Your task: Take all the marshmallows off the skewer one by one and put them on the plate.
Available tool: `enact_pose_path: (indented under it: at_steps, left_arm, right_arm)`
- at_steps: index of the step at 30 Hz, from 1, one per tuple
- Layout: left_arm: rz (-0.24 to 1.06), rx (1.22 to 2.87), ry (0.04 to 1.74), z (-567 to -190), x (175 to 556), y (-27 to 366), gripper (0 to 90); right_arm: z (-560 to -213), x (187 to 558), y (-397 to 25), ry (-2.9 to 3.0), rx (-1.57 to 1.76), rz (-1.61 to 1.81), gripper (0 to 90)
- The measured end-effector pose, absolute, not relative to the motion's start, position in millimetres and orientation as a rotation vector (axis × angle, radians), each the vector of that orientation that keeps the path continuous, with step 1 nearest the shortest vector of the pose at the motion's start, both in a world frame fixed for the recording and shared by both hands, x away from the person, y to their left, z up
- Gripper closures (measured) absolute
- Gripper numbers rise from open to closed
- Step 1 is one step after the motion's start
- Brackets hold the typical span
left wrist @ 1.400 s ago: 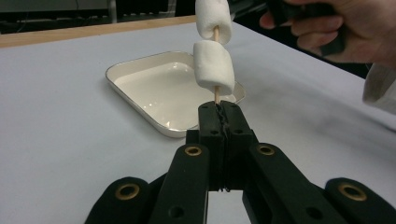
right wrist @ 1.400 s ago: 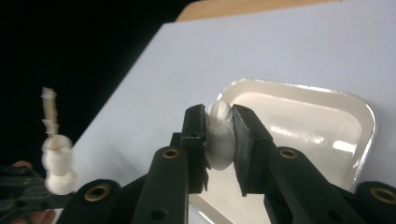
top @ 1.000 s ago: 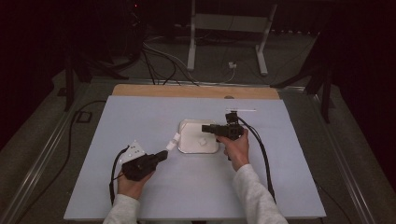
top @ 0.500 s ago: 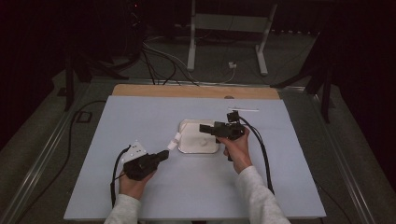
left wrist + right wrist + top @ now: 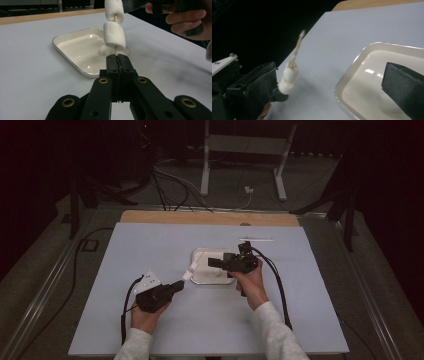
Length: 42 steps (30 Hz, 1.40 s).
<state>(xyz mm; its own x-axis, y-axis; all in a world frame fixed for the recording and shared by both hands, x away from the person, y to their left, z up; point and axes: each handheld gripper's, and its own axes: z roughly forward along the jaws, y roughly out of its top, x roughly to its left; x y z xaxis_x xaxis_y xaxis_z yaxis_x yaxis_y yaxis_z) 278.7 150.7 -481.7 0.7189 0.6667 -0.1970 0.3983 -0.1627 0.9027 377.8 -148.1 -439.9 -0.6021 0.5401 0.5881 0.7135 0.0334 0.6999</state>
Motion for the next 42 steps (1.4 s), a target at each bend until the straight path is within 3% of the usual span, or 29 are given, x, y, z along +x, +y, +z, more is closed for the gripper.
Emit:
enact_pose_path:
  at_steps: [7,10,11,12,14,23,24,27,31,42]
  left_arm:
    - [0.292,1.782,0.833,-481.1,278.5,146.9,90.0]
    - [0.288,1.779,0.831,-481.1,278.3,145.7,90.0]
    - [0.287,1.778,0.829,-481.0,278.3,145.4,90.0]
    - [0.283,1.776,0.828,-480.9,278.3,144.8,90.0]
    - [0.284,1.774,0.827,-480.8,278.2,144.1,90.0]
    - [0.275,1.772,0.819,-480.6,278.0,141.6,90.0]
    - [0.275,1.772,0.816,-480.7,278.0,141.4,90.0]
    - [0.273,1.767,0.816,-480.7,277.9,141.4,90.0]
    - [0.273,1.774,0.815,-481.1,278.0,141.0,90.0]
    - [0.286,1.778,0.814,-480.7,277.7,141.8,90.0]
  right_arm:
    - [-438.3,371.1,-134.4,-2.148,-1.233,-1.596,8.3]
    - [-438.9,368.5,-127.1,-2.138,-1.207,-1.572,23.6]
    - [-438.9,368.5,-127.1,-2.138,-1.207,-1.572,23.6]
    - [-440.4,367.8,-123.2,-2.117,-1.183,-1.55,34.8]
    - [-442.0,367.2,-120.2,-2.104,-1.169,-1.54,43.1]
    - [-449.0,367.1,-109.1,-2.055,-1.129,-1.49,60.0]
    - [-449.9,367.0,-107.2,-2.043,-1.125,-1.487,67.5]
    - [-450.3,366.9,-107.0,-2.032,-1.132,-1.489,73.7]
    - [-450.1,366.5,-107.3,-2.029,-1.135,-1.487,78.2]
    - [-446.2,365.8,-108.8,-2.032,-1.171,-1.531,80.2]
